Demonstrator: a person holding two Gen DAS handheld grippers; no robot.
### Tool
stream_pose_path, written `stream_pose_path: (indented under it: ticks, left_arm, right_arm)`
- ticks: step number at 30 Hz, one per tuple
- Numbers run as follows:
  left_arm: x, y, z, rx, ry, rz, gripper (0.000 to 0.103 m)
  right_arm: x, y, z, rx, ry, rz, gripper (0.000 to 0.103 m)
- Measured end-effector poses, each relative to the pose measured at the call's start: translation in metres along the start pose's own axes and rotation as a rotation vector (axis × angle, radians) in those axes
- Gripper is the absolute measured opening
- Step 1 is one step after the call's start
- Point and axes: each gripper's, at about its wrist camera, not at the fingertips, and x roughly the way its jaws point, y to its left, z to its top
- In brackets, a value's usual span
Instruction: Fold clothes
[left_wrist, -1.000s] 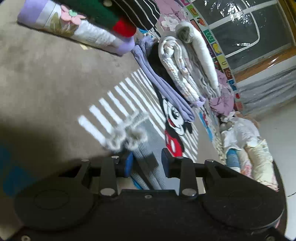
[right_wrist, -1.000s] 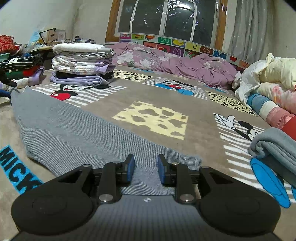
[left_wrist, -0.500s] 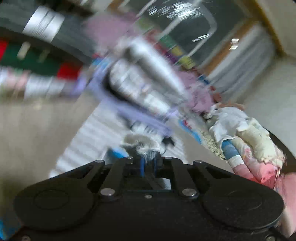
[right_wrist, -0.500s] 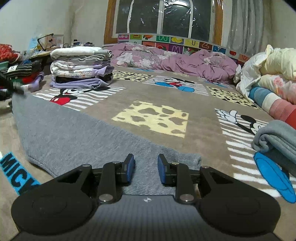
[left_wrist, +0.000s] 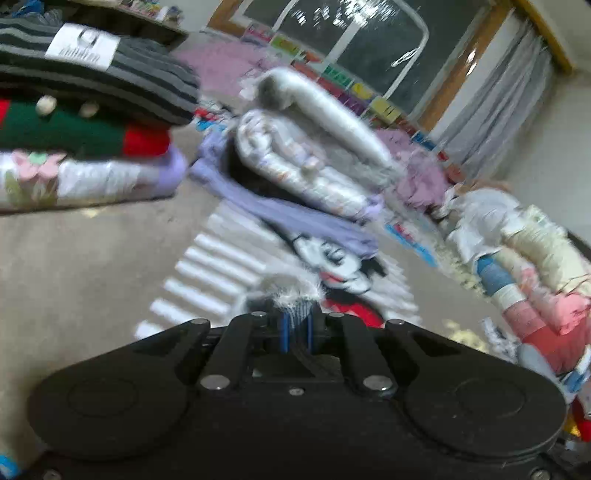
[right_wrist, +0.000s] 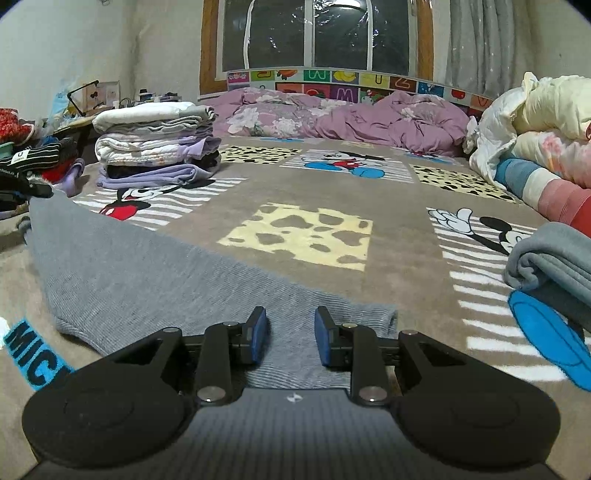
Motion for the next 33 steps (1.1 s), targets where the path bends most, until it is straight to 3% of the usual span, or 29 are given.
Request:
stream_pose_path:
  ticks: [10,16,21,24,26,30,33]
  left_arm:
    - [0.0,0.009,-0.006,-0.043,0.034,0.067,0.011]
    - [-0.008,0.015,-0.004,-0.094,0.025,0.053,0.012]
    - [-0.014,0.011,-0.003,-0.072,0.014,0.051,0.01]
    - [-0.01,0.012,-0.007,-0.046,0.022,0.1,0.012]
    - [-0.009,0.007,-0.009,0.0,0.027,0.173,0.02]
    - [-0.028,-0.014,-0.008,0.126,-0.092,0.357,0.023]
    - [-0.038,-0.032,-0.006,0.157,-0.127,0.299,0.023]
  right_arm:
    - [0.0,0.001,0.0,0.0,0.0,0.001,0.028]
    - [-0.001,0.002,0.001,-0.009,-0.005,0.001,0.03]
    - [-0.003,0.002,0.001,-0.011,-0.012,0.009,0.032]
    - [-0.003,0.002,0.002,-0.013,-0.014,0.01,0.034]
    - [-0.003,0.002,0.001,-0.013,-0.011,0.008,0.034]
    - [-0.008,0.004,0.002,-0.019,-0.024,-0.009,0.039]
    - [-0.018,0.009,0.006,-0.037,-0.051,-0.035,0.046]
